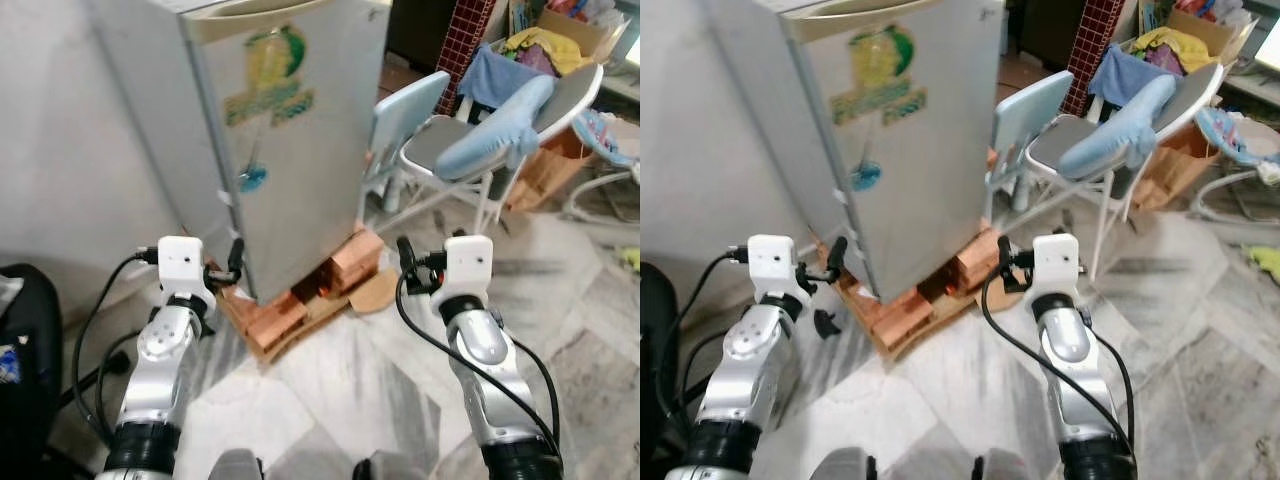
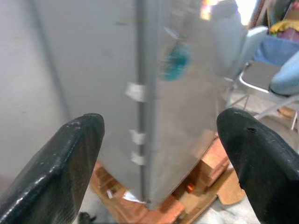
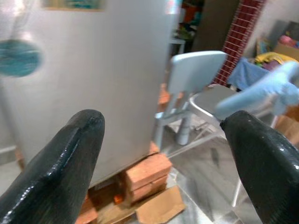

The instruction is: Restocking fridge

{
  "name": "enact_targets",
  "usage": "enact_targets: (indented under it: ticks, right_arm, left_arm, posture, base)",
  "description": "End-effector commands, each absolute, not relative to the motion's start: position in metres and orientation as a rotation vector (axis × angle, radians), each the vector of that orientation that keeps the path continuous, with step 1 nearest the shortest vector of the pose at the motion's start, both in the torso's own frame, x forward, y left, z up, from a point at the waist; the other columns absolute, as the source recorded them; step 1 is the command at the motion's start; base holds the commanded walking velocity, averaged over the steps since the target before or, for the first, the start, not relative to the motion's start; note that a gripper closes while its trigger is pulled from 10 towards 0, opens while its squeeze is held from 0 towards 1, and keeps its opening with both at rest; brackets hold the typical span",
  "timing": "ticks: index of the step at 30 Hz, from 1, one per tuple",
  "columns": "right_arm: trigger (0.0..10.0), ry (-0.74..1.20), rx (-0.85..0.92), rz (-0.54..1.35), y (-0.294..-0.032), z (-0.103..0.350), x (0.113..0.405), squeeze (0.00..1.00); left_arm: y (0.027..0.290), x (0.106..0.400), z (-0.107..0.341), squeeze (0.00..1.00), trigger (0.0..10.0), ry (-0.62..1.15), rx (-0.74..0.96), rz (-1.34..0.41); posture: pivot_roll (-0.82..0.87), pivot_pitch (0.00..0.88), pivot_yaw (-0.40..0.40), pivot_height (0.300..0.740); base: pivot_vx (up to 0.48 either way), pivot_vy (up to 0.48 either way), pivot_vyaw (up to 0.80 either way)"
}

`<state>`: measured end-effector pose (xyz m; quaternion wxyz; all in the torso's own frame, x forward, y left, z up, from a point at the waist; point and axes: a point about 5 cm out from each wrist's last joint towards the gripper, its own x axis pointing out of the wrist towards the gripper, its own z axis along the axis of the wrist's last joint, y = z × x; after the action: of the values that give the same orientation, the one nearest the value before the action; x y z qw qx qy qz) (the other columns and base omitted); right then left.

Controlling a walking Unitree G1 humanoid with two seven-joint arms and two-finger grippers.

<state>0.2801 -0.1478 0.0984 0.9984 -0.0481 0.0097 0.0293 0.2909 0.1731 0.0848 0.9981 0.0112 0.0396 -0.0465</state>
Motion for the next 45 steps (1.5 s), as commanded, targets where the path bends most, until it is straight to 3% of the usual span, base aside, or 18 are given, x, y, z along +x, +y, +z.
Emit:
enact_targets:
  ticks: [1, 7, 19, 36, 45]
  right_arm:
    - [10.0, 0.001, -0.112, 0.043, -0.145, 0.103, 0.282, 0.00]
    - [10.0, -0.011, -0.059, 0.092, -0.142, 0.106, 0.281, 0.00]
    - [10.0, -0.028, -0.030, 0.082, -0.140, 0.109, 0.279, 0.00]
    - [10.0, -0.060, -0.033, 0.065, -0.142, 0.114, 0.281, 0.00]
    - [10.0, -0.060, -0.035, 0.066, -0.140, 0.114, 0.281, 0.00]
  left_arm:
    - [0.176, 0.291, 0.087, 0.00, 10.0, 0.073, 0.054, -0.092]
    - [0.175, 0.291, 0.087, 0.00, 10.0, 0.057, 0.054, -0.091]
    - [0.173, 0.288, 0.087, 0.00, 10.0, 0.027, 0.079, -0.089]
    - [0.162, 0.282, 0.089, 0.00, 10.0, -0.007, 0.064, -0.164]
    - [0.162, 0.282, 0.090, 0.00, 10.0, -0.013, 0.053, -0.180]
  posture:
    - [0.00, 0.058, -0.024, 0.740]
    - [0.00, 0.061, -0.023, 0.740]
    - [0.00, 0.073, -0.026, 0.740]
    - [0.00, 0.080, -0.029, 0.740]
    - [0.00, 0.081, -0.028, 0.740]
  base:
    - [0.000, 0.476, 0.00]
    - [0.000, 0.475, 0.00]
    - [0.124, 0.398, -0.80]
    - [0.028, 0.000, -0.14]
    - [0.192, 0.000, -0.72]
